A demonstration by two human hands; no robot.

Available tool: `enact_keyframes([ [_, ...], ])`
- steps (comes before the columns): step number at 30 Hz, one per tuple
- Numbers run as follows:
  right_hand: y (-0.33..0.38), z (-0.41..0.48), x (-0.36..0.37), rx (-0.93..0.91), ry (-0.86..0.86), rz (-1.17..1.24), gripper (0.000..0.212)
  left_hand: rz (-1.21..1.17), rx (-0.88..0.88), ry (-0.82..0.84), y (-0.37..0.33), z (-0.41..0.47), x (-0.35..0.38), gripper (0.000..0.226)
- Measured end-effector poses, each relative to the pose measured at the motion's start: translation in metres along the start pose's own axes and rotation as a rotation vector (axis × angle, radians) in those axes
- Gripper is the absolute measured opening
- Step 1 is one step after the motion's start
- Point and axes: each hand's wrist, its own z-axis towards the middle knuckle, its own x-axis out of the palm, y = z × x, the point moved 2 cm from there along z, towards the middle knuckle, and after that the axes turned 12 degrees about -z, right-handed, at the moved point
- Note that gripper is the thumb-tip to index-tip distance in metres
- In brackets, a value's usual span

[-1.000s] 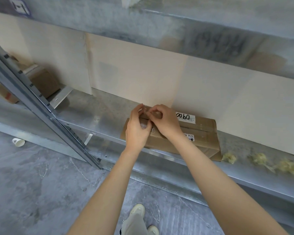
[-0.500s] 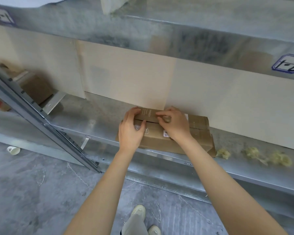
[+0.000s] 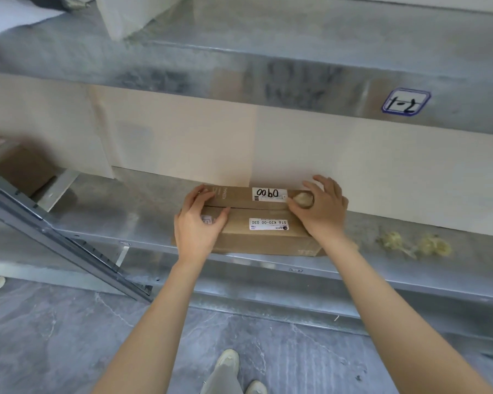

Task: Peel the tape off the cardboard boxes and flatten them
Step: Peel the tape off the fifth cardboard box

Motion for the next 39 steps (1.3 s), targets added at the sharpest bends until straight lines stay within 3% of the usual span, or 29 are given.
enact_keyframes([
  [3,0.0,-0.01,0.005,-0.05,0.082,-0.091,0.065,0.017,0.001,0.002,0.001,0.0,0.002,0.047],
  [6,0.01,-0.017,0.009,-0.192,0.114,-0.113,0.064,0.04,0.006,0.016,-0.001,-0.001,0.001,0.053],
  [12,0.033,-0.021,0.009,-0.346,0.191,0.3,0.036,0.059,0.027,0.03,-0.004,0.0,0.001,0.053],
  [17,0.035,-0.017,0.01,-0.288,0.105,0.402,0.04,0.095,0.007,0.059,-0.005,-0.001,0.0,0.047],
  [21,0.036,-0.018,0.009,-0.283,0.13,0.429,0.028,0.239,0.028,0.102,-0.012,0.002,-0.001,0.035],
  [27,0.037,-0.017,0.007,-0.352,0.112,0.198,0.043,0.321,0.138,0.158,-0.036,0.011,0.026,0.035],
  [30,0.036,-0.014,0.01,-0.326,0.119,0.224,0.043,0.276,0.152,0.238,-0.042,0.01,0.045,0.032],
  [34,0.037,-0.017,0.012,-0.35,0.093,0.199,0.058,0.331,0.128,0.271,-0.039,0.007,0.056,0.032],
  [39,0.039,-0.017,0.01,-0.328,0.068,0.173,0.05,0.342,0.127,0.248,-0.038,0.008,0.054,0.03],
])
